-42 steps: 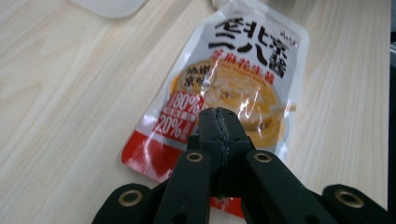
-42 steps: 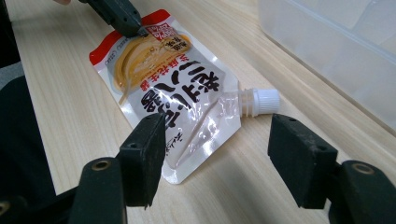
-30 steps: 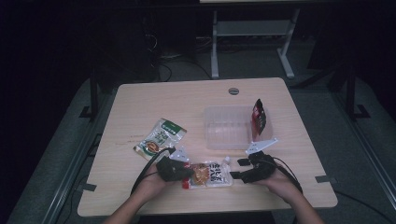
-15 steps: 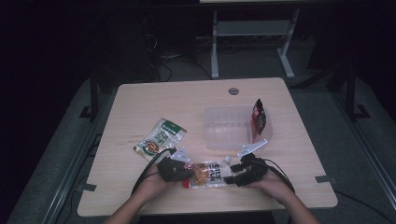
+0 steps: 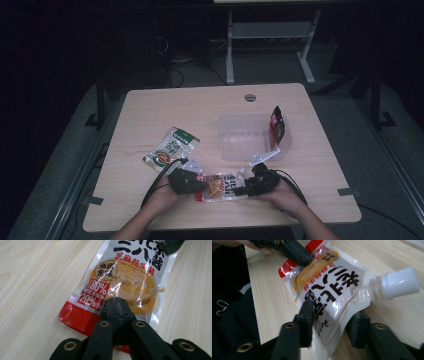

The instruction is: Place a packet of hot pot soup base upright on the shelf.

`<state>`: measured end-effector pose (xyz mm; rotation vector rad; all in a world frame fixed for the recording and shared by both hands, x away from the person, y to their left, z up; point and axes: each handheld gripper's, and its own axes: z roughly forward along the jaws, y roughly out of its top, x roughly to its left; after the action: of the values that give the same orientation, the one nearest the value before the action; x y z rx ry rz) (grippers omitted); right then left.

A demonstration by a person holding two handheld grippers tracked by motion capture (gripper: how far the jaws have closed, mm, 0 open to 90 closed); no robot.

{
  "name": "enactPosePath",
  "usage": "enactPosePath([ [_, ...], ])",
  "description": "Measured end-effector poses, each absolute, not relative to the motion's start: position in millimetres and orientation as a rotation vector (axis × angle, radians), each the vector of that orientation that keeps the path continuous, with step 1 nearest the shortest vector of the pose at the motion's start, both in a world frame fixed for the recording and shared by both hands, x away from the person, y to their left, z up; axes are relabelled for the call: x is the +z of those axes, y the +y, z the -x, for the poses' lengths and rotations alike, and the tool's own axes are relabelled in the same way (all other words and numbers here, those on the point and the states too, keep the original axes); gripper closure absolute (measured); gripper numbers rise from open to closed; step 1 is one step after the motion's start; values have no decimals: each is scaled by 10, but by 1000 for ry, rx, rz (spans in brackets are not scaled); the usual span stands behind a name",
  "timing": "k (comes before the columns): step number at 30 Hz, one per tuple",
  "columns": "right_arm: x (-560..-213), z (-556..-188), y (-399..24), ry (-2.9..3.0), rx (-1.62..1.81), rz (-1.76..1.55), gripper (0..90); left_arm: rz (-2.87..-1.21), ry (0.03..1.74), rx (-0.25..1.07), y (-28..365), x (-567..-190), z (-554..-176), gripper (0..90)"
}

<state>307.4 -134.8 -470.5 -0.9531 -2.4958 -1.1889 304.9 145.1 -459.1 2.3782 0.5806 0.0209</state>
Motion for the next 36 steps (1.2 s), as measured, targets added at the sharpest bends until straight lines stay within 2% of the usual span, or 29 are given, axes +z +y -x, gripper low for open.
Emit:
enactPosePath([
  [2,-4668,-3086,-1383,-2461,-1246,938,756,-2376,583,16,1454,-4592,-3050,900],
  [11,-4539,-3035,-1361,-2431,-1368,843,875,-2383,569,12,1464,-4591,-3056,899],
  [26,-4381,-2981,-1312,-2365,-1503,720,899,-2340,578,-24,1438,-4523,-3046,898],
  [36,-4201,-2924,-1310,-2306,-1628,640,900,-2292,509,-73,1351,-4439,-2958,898],
])
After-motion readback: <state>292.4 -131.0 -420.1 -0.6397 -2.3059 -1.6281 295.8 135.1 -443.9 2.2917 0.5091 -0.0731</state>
